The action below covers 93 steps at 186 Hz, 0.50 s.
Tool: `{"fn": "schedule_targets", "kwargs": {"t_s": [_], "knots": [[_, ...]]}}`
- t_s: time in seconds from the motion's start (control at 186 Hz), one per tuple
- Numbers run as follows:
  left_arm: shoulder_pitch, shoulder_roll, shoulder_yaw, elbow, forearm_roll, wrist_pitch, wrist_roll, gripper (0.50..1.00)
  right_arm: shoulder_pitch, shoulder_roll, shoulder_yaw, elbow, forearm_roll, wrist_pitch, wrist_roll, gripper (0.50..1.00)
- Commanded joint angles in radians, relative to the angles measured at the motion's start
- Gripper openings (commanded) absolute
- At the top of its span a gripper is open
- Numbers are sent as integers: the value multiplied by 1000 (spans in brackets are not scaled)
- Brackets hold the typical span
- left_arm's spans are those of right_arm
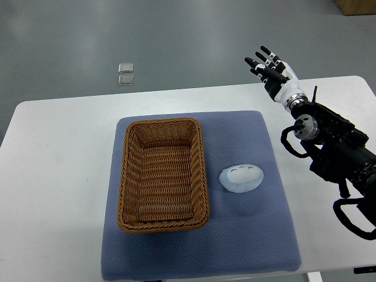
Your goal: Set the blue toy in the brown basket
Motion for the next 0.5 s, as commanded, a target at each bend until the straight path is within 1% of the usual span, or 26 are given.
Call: {"fn": "schedule_targets", "kwargs": {"t_s": [0.0,0.113,0.205,0.35,0.496], "knots": [[0,0,0,0,0,0,0,1000,-3,-39,-2,45,-8,-29,-3,905],[0,0,0,0,0,0,0,1000,-9,-102,-18,157,-27,-82,-3,905],[0,0,0,0,0,0,0,1000,-21,-191,-71,254,-71,-119,-3,905],[0,0,0,0,0,0,0,1000,-21,-296,-162,386,-172,-127,-3,905],[-2,0,0,0,0,0,0,1000,-20,-395,-285,515,-367,-116,-7,905]]}}
